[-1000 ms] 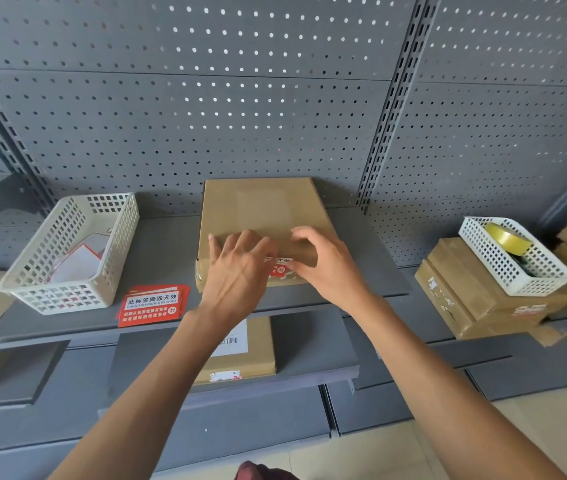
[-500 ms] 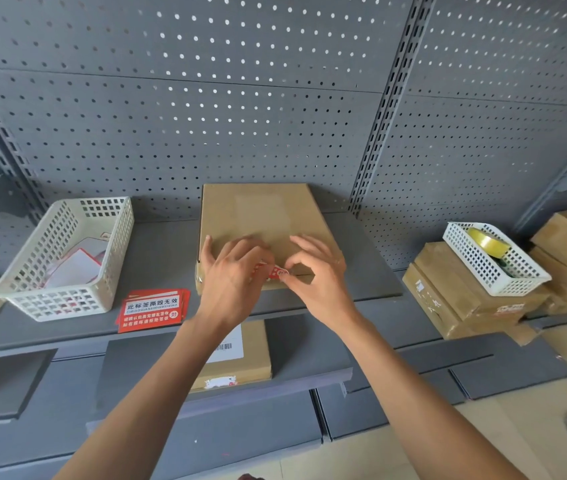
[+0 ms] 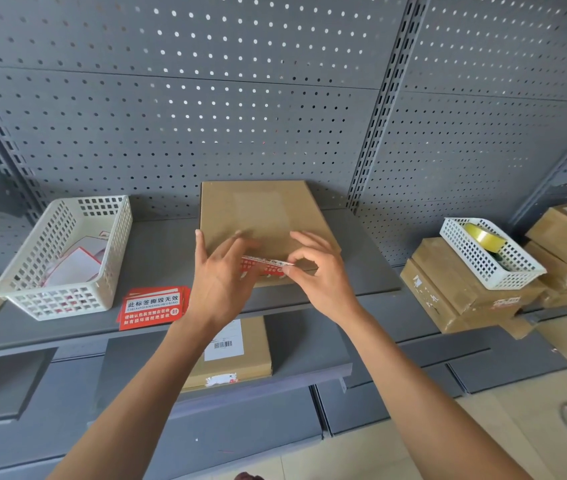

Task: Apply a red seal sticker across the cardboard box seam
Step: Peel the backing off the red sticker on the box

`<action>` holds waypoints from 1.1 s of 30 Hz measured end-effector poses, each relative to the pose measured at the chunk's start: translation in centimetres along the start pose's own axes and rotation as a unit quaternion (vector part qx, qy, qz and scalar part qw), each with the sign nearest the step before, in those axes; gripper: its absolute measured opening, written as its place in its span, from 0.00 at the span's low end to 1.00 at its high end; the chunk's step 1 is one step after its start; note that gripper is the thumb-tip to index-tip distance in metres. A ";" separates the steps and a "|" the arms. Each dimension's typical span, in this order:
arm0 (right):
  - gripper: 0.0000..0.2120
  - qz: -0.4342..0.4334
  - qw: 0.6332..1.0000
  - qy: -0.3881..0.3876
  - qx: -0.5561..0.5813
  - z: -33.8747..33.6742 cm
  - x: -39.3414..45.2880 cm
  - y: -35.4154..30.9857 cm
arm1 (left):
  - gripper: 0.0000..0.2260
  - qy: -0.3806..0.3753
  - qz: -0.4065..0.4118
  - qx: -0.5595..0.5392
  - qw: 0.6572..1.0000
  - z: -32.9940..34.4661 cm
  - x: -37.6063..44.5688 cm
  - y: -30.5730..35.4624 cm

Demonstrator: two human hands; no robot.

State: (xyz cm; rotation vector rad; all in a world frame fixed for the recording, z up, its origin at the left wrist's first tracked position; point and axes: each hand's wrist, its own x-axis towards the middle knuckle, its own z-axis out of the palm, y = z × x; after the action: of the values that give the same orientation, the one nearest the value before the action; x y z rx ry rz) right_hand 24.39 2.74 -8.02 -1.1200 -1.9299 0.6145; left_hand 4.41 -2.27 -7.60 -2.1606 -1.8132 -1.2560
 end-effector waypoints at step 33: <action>0.06 0.003 0.992 -0.126 -0.017 -2.0 0.5 0.0 | 0.03 0.058 0.034 -0.001 0.998 -0.2 -5.3 -1.1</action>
State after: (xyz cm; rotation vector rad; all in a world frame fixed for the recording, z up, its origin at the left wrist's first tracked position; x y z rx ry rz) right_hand 25.93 3.14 -6.67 -1.1129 -2.1582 0.7600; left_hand 3.51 -6.28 -11.19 -2.0823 -1.6817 -1.3383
